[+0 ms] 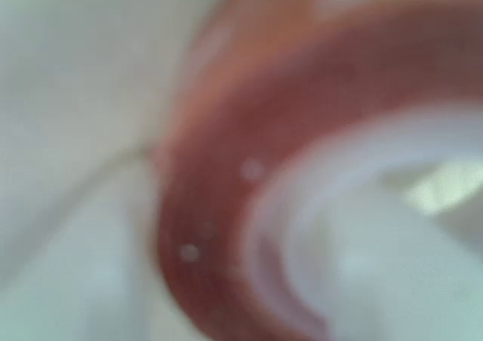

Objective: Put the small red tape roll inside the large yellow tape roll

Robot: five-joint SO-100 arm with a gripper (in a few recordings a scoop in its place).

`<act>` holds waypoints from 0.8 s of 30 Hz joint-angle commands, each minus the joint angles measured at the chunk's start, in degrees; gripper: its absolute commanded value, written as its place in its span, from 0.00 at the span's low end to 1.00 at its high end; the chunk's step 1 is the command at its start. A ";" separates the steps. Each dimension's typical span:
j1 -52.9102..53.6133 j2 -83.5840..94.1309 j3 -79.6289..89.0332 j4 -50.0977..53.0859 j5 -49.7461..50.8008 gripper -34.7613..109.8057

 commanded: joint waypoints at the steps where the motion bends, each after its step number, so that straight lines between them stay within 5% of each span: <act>1: -0.79 13.01 2.46 0.62 0.97 0.24; 9: -3.69 28.56 12.48 -4.83 -1.41 0.24; 24: -3.25 24.35 12.30 -39.73 -1.41 0.24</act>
